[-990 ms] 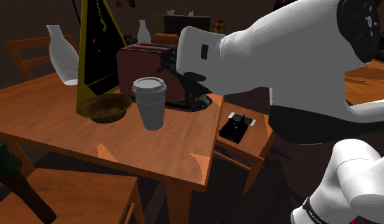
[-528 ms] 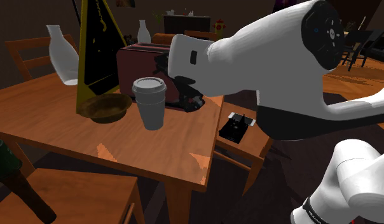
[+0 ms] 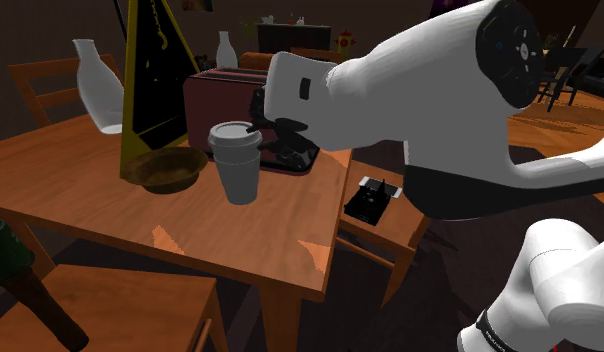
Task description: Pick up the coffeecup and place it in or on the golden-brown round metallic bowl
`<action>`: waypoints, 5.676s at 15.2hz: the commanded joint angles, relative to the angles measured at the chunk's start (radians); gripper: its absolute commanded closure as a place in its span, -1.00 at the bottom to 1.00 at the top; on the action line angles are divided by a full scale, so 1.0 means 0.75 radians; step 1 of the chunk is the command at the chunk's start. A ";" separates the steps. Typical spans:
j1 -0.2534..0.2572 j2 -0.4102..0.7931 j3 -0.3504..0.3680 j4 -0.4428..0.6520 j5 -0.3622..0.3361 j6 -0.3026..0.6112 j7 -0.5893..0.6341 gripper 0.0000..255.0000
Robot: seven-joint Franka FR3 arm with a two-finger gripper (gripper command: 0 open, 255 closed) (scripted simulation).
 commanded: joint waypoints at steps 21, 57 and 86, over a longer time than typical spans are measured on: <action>0.062 0.022 -0.054 0.231 0.149 -0.172 -0.232 1.00; 0.060 0.879 0.103 1.235 -0.162 -0.467 -0.288 1.00; 0.027 0.771 0.076 0.895 -0.242 -0.294 -0.065 -1.00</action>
